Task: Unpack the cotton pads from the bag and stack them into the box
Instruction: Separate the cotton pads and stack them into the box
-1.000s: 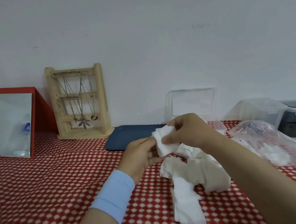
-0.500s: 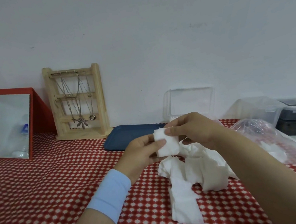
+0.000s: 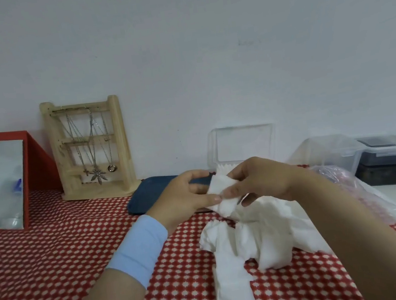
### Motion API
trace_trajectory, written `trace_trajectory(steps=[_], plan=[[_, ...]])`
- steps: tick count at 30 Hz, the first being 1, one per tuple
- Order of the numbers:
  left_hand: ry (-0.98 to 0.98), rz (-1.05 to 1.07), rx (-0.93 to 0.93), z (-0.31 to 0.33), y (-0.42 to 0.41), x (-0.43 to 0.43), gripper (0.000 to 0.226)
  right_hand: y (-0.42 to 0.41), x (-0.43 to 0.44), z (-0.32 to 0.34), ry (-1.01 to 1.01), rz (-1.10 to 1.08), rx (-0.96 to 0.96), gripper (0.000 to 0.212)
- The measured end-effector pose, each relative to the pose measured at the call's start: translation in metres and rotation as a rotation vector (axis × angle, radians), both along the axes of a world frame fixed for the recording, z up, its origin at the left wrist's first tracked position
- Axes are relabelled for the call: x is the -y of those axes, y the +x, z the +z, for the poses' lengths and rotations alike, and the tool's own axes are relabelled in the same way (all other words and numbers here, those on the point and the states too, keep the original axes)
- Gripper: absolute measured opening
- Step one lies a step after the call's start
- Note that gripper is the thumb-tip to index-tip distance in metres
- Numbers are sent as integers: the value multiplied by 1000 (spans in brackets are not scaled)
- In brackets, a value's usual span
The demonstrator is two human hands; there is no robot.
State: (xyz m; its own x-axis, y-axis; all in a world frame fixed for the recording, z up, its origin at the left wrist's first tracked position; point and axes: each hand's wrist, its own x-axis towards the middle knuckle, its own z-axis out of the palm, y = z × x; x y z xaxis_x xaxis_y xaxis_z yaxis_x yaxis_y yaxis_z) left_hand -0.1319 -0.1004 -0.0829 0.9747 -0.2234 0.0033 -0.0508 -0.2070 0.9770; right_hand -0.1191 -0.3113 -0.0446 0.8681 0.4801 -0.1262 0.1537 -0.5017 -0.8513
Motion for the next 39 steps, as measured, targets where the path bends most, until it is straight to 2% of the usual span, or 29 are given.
trace_trajectory(steps=[2,4,7,10,13,16,19,22,30,32,33,37,39], plan=[[19,-4,15,14,13,14,64,13,14,10,-7,-82,45,19],[120,44,102,27,29,29,63,30,30,20,31,-224,99,16],[342,102,239,39,59,50,40,57,59,29,1,-467,169,13],[518,28,322,37,91,74,24,79,80,24,-240,-574,209,15],[732,-115,342,31,112,100,31,95,87,17,-482,-573,239,19],[896,-194,358,21,131,121,35,108,85,9,-571,-584,266,20],[957,-206,325,12,147,131,37,117,81,2,-693,-605,316,20],[1013,-248,305,6,155,132,30,119,75,-4,-796,-620,334,23],[934,-214,368,-3,152,116,39,124,42,-14,-1142,-569,427,23],[917,-202,406,-4,146,109,46,126,36,-20,-1097,-536,354,21],[915,-204,415,-5,143,105,49,130,36,-23,-1004,-531,275,20],[920,-295,351,-8,130,92,57,144,44,-22,-472,-626,-254,23],[971,-353,329,-10,125,90,61,143,45,-20,-304,-684,-347,21]])
